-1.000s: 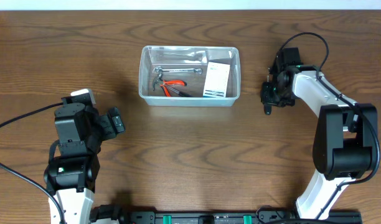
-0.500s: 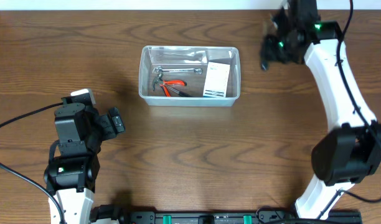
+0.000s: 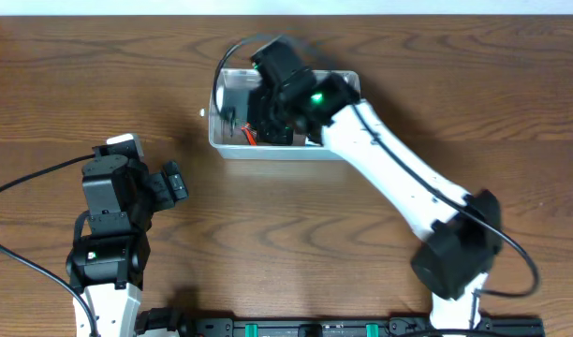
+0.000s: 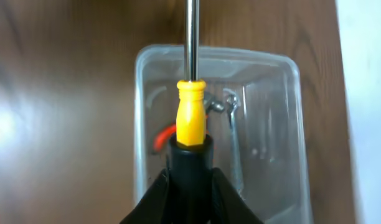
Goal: Pack container
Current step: 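Carry the screwdriver into the container, release it, and lift away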
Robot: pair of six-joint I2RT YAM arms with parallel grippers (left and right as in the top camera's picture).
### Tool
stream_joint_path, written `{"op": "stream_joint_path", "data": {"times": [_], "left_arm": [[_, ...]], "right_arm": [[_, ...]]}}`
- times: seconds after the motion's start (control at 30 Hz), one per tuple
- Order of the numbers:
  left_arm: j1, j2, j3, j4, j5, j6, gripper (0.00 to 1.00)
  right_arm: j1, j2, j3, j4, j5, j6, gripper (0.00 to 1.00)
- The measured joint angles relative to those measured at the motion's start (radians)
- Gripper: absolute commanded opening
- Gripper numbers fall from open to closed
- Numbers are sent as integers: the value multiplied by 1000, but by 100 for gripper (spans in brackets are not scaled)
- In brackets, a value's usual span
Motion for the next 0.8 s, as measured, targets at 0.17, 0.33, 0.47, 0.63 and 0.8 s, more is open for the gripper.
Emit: {"op": "stream_joint_path", "data": {"times": [0.17, 0.33, 0.47, 0.63, 0.8], "left_arm": [[0, 0, 0, 0, 0, 0, 98], [0, 0, 0, 0, 0, 0, 98], [0, 0, 0, 0, 0, 0, 98], [0, 0, 0, 0, 0, 0, 98], [0, 0, 0, 0, 0, 0, 98]], "right_arm": [[-18, 125, -11, 102, 85, -195, 1], [-83, 208, -14, 164, 58, -245, 1], [-129, 232, -15, 192, 39, -257, 18], [-173, 262, -15, 179, -41, -243, 25], [-174, 292, -16, 131, -101, -217, 50]]}}
